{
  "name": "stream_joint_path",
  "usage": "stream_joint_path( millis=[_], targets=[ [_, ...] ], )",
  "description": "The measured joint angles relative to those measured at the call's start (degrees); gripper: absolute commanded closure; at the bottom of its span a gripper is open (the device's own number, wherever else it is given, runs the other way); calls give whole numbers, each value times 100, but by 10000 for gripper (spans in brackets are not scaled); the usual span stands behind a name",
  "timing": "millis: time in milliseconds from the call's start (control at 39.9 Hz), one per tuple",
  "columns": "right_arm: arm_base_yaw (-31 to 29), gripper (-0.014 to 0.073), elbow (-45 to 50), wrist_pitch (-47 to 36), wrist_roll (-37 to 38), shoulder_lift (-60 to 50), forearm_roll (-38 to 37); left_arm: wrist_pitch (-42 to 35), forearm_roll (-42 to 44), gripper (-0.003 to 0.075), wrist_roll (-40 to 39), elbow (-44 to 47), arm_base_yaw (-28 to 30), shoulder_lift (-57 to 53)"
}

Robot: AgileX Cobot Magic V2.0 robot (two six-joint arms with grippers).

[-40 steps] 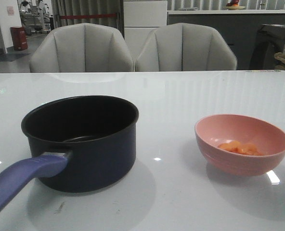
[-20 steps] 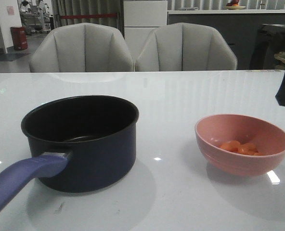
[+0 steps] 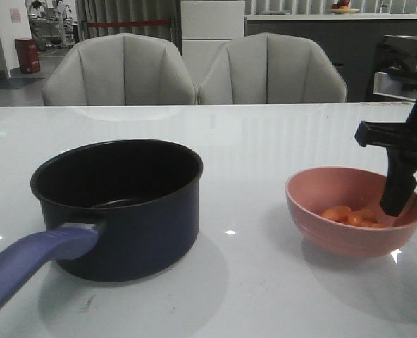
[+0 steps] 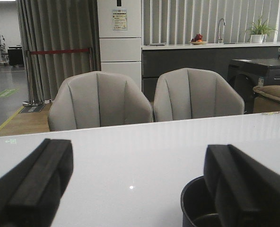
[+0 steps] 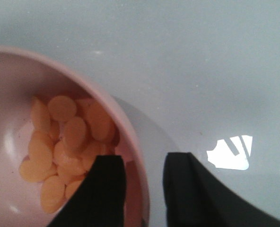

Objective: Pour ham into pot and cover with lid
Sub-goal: 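Lower the right gripper to the pink bowl rim and grasp it, then lift the pink bowl and carry it over the saucepan with the right gripper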

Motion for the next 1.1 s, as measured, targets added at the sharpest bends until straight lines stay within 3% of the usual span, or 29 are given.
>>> stream_joint_path(
  millis=[50,451,652,878,1103],
  targets=[
    [0,470,0,-28,-59,39,80,0,0,115,0,0,0,0],
    [22,455,-66,-432,-247,89,172,0,0,115,0,0,0,0],
    [188,455,-116,-996,-556,-487,108,0,0,115,0,0,0,0],
    [998,455,-149,-2100,-707,-1332,-116,0,0,115,0,0,0,0],
    [2088,455,-149,-3218,-759,-1376,-856,0,0,115,0,0,0,0]
  ],
)
